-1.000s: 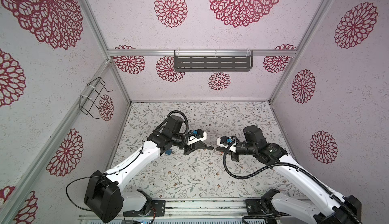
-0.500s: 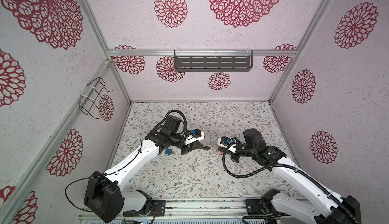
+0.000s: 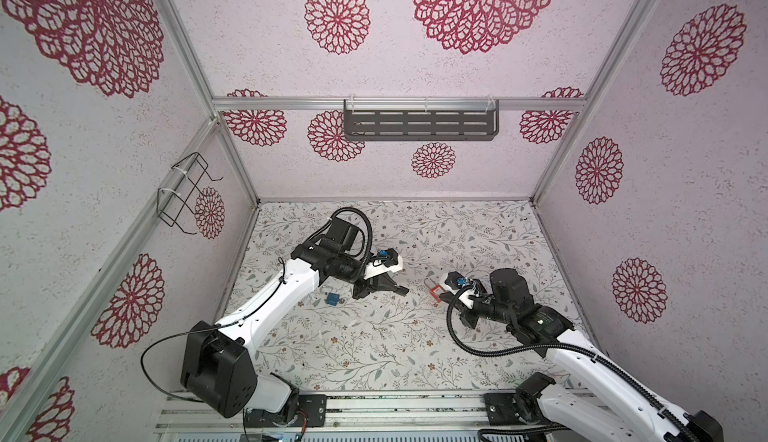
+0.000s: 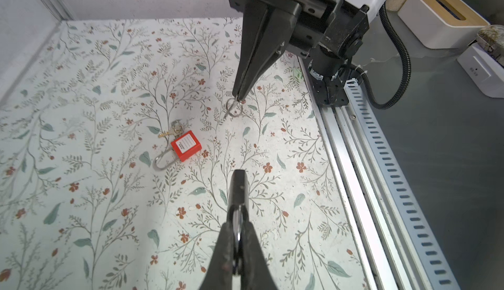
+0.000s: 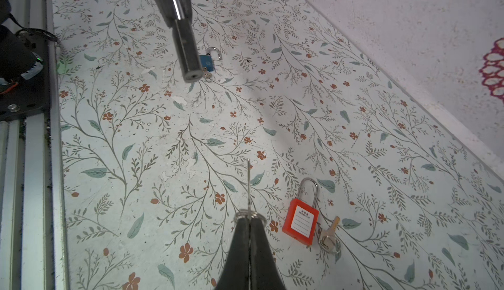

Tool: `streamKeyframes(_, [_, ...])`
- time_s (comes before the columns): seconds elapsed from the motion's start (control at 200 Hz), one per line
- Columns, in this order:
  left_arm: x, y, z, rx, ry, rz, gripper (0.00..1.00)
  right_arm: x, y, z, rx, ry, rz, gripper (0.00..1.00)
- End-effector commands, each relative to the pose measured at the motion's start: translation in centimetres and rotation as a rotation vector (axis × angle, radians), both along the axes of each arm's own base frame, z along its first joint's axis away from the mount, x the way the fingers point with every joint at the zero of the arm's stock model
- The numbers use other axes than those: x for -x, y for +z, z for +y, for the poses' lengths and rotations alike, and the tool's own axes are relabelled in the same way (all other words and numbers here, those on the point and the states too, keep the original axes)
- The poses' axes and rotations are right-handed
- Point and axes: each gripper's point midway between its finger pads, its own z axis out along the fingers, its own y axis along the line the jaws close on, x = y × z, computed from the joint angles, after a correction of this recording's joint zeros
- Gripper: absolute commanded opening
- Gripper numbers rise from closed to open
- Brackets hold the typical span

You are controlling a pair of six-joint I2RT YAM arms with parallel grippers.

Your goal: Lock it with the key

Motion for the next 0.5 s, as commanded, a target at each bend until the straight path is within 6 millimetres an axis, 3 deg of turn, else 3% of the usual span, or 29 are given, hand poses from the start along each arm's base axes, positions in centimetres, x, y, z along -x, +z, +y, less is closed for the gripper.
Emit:
streamKeyframes(0.0, [0.3, -1.0, 0.5, -0.063, -0.04, 0.062, 0.0, -1.3, 0.5, -0.9, -0.037, -0.117, 0.003, 0.0])
streamKeyframes(0.495, [-2.0, -6.9, -0.7, -0.257, -0.086, 0.282, 0.0, -1.5, -0.2, -2.1, -0.118, -0.259, 0.065, 0.0])
